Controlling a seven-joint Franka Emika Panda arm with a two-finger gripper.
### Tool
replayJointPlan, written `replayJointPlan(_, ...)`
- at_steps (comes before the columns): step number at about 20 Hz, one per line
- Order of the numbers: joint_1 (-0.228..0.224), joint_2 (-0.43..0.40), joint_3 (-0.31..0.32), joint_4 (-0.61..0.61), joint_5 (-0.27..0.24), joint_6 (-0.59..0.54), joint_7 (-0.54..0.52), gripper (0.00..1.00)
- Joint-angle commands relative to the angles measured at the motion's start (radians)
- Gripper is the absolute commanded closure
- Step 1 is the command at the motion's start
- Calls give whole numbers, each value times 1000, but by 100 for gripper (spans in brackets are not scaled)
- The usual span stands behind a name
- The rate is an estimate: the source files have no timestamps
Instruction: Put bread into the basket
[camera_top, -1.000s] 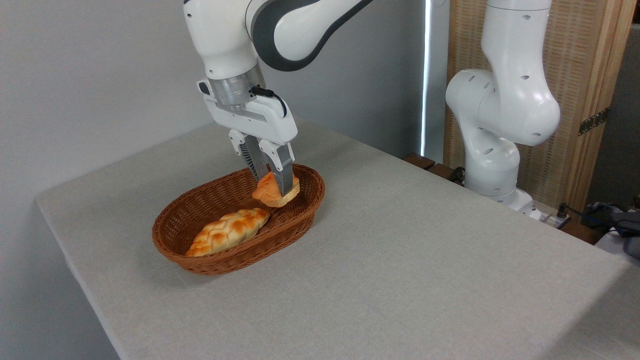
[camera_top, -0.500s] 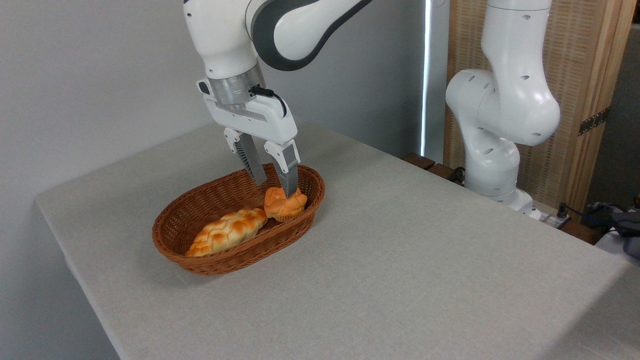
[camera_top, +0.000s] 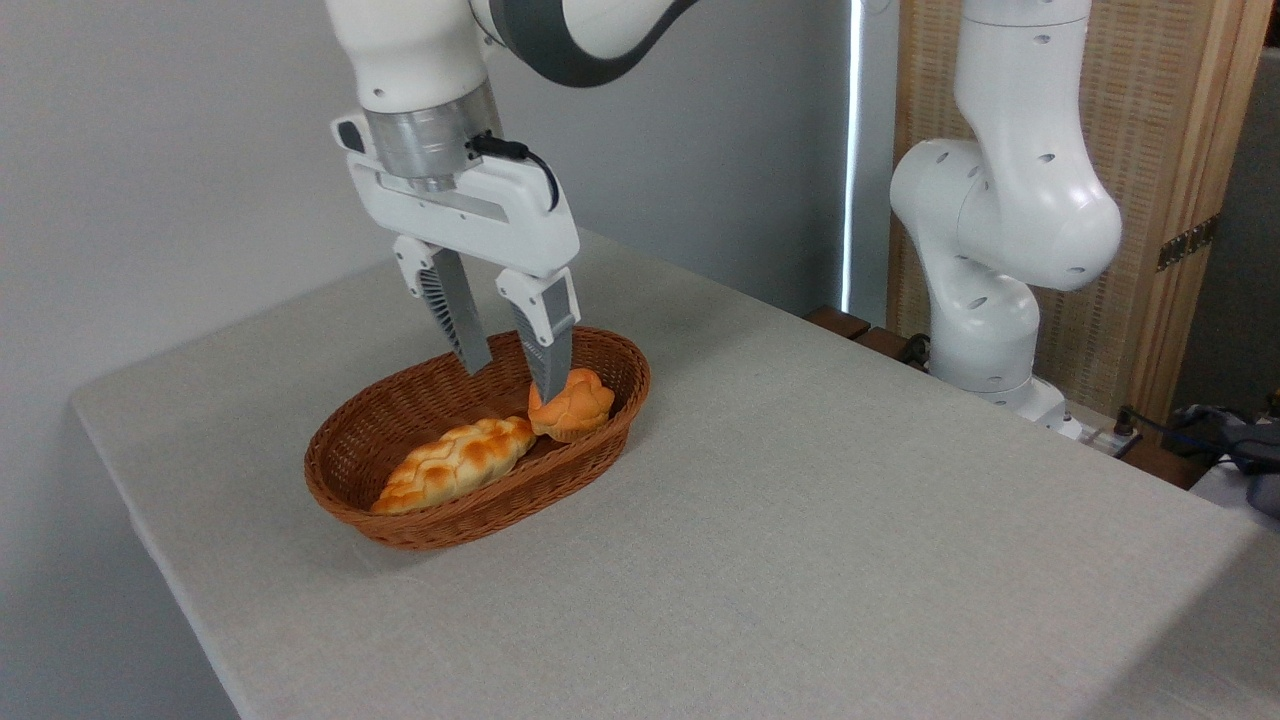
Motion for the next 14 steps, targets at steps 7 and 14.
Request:
replayJointPlan(7,-37,49,75,193,25,-64,217,0)
replayJointPlan(14,-31,37,77,194,28,-95,223,0)
